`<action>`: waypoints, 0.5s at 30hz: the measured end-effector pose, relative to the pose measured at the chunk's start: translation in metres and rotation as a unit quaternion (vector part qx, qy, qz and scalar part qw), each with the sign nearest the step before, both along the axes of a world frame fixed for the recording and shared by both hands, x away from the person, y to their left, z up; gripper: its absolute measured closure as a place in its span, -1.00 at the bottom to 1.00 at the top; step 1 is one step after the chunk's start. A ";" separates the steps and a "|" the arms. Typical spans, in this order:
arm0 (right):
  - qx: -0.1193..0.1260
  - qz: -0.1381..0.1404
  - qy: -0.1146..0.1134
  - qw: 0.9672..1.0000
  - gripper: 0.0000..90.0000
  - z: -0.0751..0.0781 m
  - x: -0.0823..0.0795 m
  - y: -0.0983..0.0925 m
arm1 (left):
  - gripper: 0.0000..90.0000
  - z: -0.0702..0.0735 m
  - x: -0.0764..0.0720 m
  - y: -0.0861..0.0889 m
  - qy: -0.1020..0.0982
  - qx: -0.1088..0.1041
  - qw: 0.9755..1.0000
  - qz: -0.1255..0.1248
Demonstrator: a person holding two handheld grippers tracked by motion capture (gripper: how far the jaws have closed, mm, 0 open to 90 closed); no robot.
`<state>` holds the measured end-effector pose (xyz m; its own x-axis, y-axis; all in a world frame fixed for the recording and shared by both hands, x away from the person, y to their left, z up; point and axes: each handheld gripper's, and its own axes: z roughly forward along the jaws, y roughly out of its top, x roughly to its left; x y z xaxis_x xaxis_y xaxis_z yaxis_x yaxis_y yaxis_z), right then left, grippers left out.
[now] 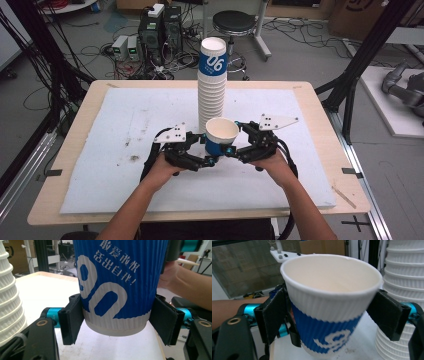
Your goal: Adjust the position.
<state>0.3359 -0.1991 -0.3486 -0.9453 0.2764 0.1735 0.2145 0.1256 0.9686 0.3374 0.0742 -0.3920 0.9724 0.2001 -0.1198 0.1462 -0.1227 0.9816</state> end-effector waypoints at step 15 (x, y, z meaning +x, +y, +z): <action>0.008 0.008 0.004 1.000 -0.46 -0.002 0.000 0.003 | -0.32 -0.003 -0.002 -0.006 -0.004 0.011 1.000 0.002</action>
